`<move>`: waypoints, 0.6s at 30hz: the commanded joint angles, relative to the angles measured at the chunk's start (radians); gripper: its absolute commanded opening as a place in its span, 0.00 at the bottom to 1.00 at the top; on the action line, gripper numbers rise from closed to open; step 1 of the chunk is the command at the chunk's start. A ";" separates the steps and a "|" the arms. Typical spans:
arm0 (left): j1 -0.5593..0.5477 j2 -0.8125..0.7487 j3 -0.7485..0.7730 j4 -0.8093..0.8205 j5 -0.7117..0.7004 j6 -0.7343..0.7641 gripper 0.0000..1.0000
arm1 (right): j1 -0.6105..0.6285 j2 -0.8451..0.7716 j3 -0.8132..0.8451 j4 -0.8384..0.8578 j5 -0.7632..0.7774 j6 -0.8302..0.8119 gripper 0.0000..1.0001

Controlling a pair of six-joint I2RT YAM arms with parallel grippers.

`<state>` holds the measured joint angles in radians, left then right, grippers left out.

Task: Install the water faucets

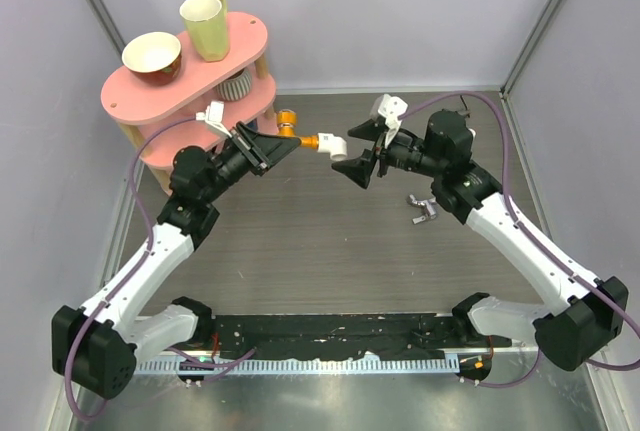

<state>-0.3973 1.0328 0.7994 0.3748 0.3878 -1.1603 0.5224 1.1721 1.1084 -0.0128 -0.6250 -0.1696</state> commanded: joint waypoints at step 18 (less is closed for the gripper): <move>0.000 0.043 0.101 0.211 0.404 0.329 0.00 | 0.005 0.115 0.168 0.131 -0.278 0.350 0.01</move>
<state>-0.3759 1.1019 0.8524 0.4683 0.5766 -1.0885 0.5117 1.2575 1.1744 -0.0067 -0.7628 -0.0597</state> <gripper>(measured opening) 0.313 0.538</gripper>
